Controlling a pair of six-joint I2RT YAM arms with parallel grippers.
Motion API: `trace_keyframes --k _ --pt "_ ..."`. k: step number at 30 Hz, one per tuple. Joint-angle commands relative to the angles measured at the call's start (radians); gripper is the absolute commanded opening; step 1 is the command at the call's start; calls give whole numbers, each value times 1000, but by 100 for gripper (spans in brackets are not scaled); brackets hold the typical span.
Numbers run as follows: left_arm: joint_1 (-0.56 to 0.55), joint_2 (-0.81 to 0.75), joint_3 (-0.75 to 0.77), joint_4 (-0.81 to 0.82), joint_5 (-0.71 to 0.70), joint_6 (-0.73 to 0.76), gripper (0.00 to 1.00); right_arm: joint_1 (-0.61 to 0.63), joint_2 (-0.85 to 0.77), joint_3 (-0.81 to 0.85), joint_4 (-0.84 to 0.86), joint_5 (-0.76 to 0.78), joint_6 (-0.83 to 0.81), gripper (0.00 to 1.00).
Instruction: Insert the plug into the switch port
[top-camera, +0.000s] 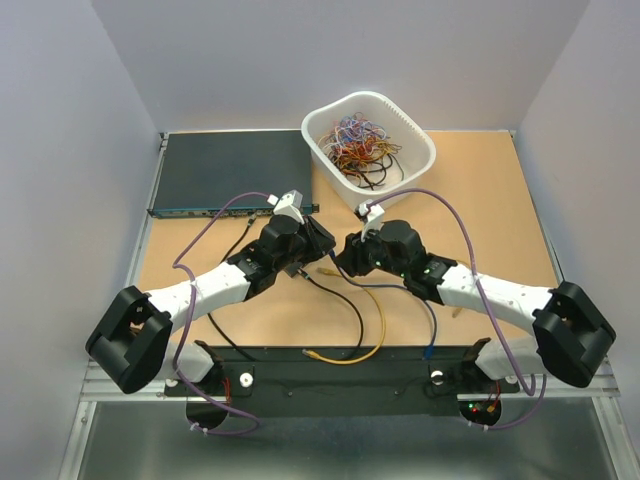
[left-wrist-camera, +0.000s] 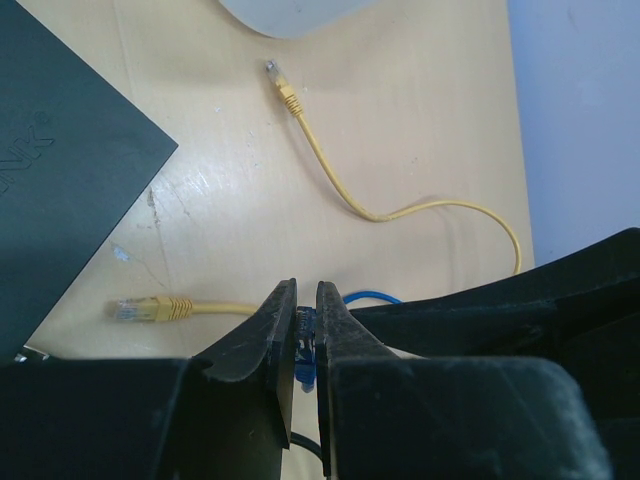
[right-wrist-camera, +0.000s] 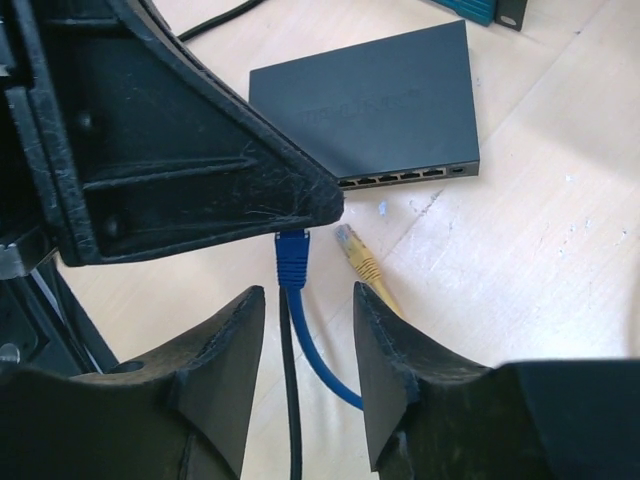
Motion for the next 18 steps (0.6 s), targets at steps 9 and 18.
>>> trace_keyframes --k 9,18 --pt "-6 -1 20 42 11 5 0 12 37 61 63 18 9 44" --pt "-6 6 19 45 14 5 0 14 53 72 78 -7 18 41"
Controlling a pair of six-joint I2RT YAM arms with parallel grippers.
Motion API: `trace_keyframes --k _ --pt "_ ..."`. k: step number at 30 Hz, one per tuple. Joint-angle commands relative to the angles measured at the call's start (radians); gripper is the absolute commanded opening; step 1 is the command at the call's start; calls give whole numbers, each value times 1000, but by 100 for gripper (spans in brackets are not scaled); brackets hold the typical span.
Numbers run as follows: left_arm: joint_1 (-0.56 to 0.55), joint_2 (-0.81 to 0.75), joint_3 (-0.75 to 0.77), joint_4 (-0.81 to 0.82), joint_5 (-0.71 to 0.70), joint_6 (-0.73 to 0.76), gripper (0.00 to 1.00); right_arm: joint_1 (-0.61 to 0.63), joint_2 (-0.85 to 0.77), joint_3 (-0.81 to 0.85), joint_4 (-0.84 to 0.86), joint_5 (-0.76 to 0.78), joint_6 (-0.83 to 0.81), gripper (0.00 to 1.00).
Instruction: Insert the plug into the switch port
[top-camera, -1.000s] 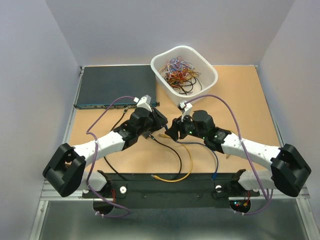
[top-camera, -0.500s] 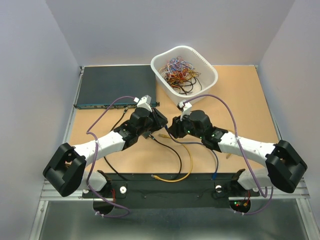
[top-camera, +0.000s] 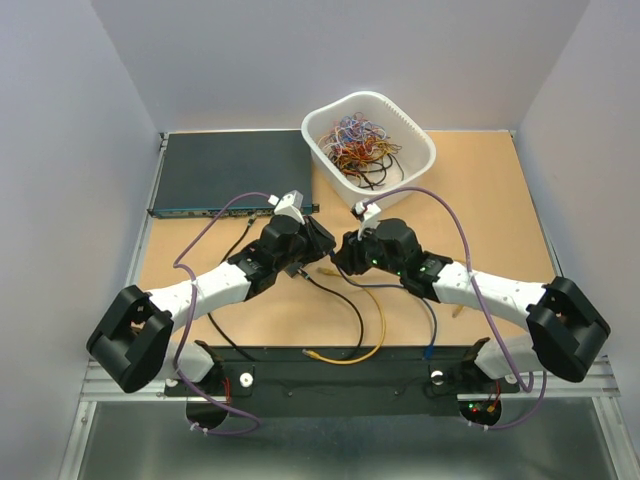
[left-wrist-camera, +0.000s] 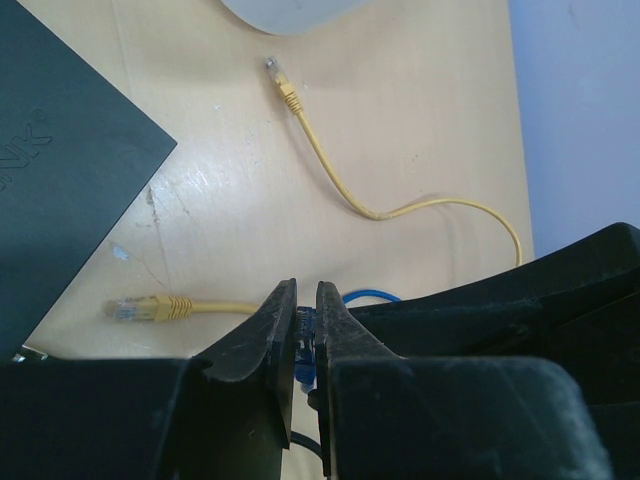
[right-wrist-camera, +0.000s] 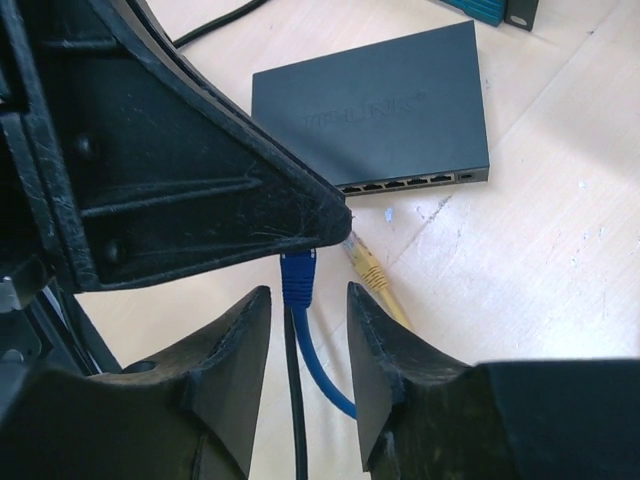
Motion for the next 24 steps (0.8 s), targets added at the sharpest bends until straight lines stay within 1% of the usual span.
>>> trace_keyframes --k 1,4,6,12,13,15,16,18,19,22,24 --pt "-6 1 18 46 11 5 0 8 16 53 68 -8 9 38" --pt "-6 3 16 47 11 5 0 10 30 57 72 -6 10 34" --pt "-6 1 16 49 14 3 0 8 36 60 70 -5 10 33" --pt "-6 1 12 59 16 5 0 11 54 62 75 6 13 25" --pt "-6 1 9 59 17 5 0 10 56 60 75 11 13 21" --pt "-6 1 10 61 17 6 0 11 53 54 78 18 13 16" --pt "-6 1 10 61 17 6 0 10 51 51 78 27 13 11" --pt "-6 3 9 61 17 6 0 11 45 47 79 38 10 6" --pt "-6 3 9 61 16 6 0 11 39 41 79 57 12 1" --pt "-6 6 9 63 10 6 0 11 30 31 79 78 13 0" --pt "-6 11 9 63 5 5 0 10 22 30 75 86 13 2"
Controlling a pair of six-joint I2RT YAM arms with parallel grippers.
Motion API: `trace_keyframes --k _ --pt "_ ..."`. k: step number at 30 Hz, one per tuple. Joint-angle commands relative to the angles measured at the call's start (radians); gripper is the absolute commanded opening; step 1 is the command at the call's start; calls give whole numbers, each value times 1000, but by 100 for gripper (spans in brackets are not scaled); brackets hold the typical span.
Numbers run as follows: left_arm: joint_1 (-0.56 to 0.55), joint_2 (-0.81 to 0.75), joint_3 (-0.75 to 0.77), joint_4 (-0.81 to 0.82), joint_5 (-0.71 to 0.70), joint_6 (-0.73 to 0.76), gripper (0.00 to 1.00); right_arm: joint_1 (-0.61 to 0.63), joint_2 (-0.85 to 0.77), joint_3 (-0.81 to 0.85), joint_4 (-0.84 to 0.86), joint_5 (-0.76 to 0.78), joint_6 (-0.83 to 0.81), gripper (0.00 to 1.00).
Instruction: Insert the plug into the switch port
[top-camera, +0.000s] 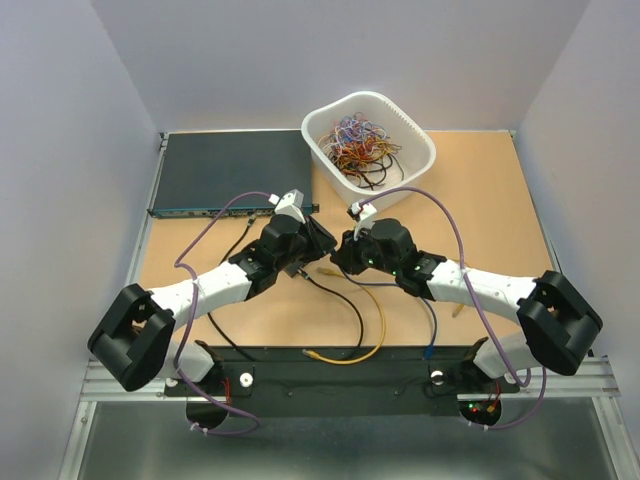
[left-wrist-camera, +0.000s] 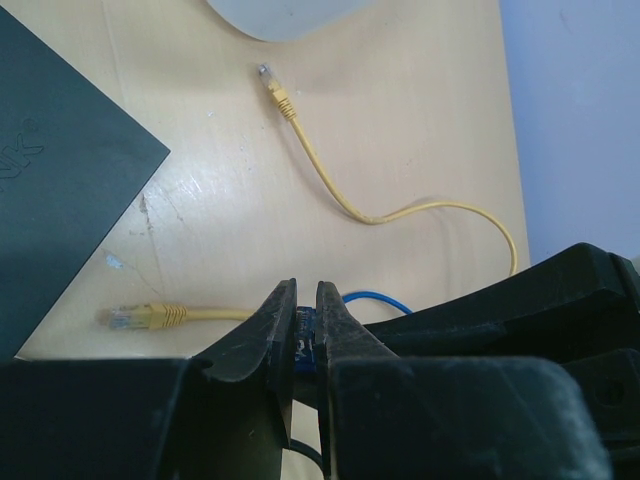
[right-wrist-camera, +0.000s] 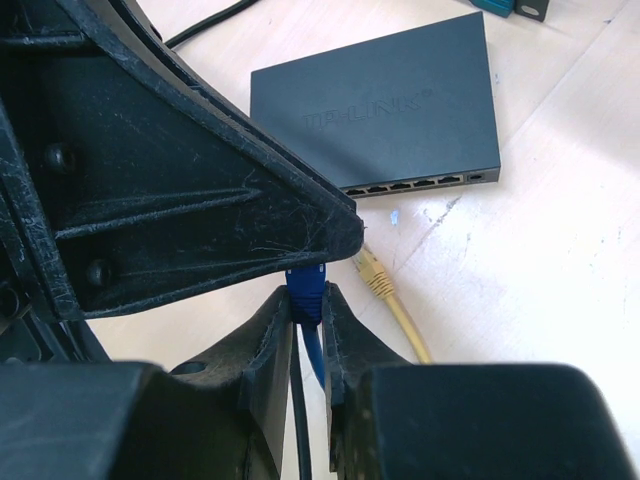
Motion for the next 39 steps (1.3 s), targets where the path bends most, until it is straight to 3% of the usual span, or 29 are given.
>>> trace_keyframes --k 1,12,26,30,39 --pt "-6 2 7 39 0 4 0 10 -30 15 40 52 -3 4" --pt "-6 13 16 42 0 4 0 9 -64 9 28 73 -9 35" --pt "-6 8 16 42 0 4 0 10 -35 12 28 55 0 35" --pt "-6 8 13 42 -1 4 0 10 -30 6 33 52 5 29" --pt "-6 4 10 45 -1 0 0 9 -27 -4 46 50 9 27"
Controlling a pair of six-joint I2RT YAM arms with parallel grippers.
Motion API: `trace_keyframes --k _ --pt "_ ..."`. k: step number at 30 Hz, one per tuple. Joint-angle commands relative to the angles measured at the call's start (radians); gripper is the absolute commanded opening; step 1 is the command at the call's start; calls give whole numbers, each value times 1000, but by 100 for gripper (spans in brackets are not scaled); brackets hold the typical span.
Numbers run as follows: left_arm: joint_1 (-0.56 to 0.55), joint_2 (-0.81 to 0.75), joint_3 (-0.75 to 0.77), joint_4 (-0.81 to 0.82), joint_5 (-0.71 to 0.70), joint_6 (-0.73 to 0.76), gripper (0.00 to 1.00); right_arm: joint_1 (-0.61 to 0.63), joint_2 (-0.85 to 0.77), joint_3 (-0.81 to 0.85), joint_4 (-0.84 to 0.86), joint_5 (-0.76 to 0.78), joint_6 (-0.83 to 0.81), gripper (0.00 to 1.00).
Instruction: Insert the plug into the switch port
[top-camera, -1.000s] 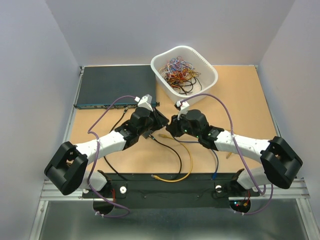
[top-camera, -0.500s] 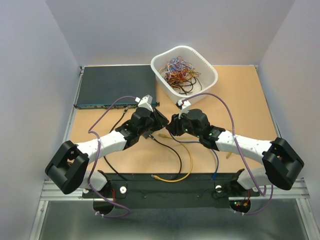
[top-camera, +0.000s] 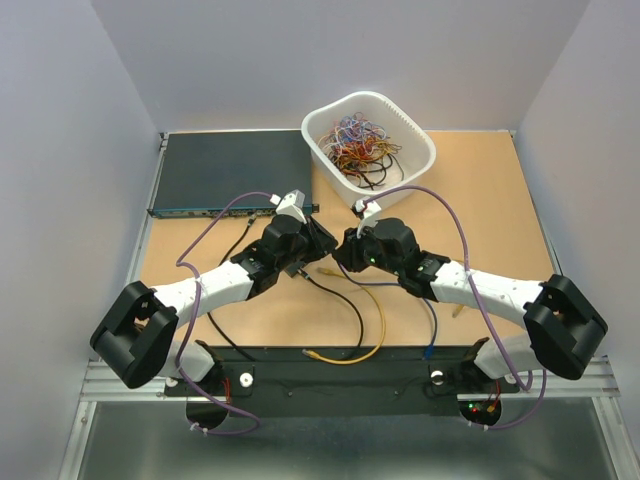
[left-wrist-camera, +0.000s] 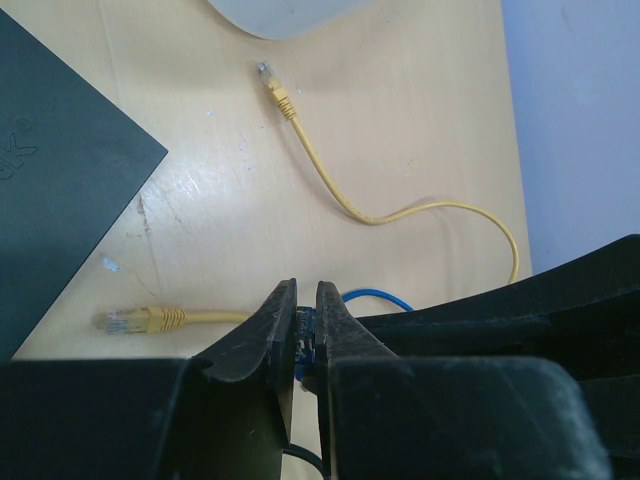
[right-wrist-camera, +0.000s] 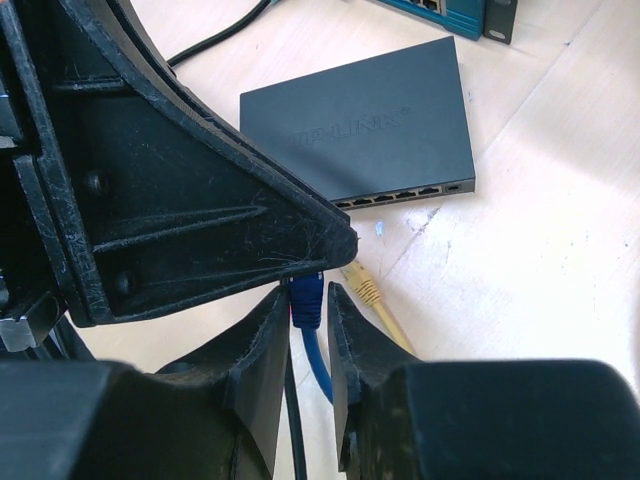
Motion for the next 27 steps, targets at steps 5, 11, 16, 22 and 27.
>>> trace_keyframes --k 5,11,16,22,27 --pt "-5 -16 12 29 -3 1 0 5 25 0 59 -14 14 27" --pt "-5 -18 12 29 -5 1 0 6 14 -17 73 -2 17 27" --pt "-5 -13 10 27 -5 -1 0 6 -4 -23 73 14 17 22" --pt "-5 -10 10 27 -8 8 1 6 -19 -31 70 25 14 0" --pt "37 16 42 -2 12 50 35 5 -1 -14 4 165 19 0"
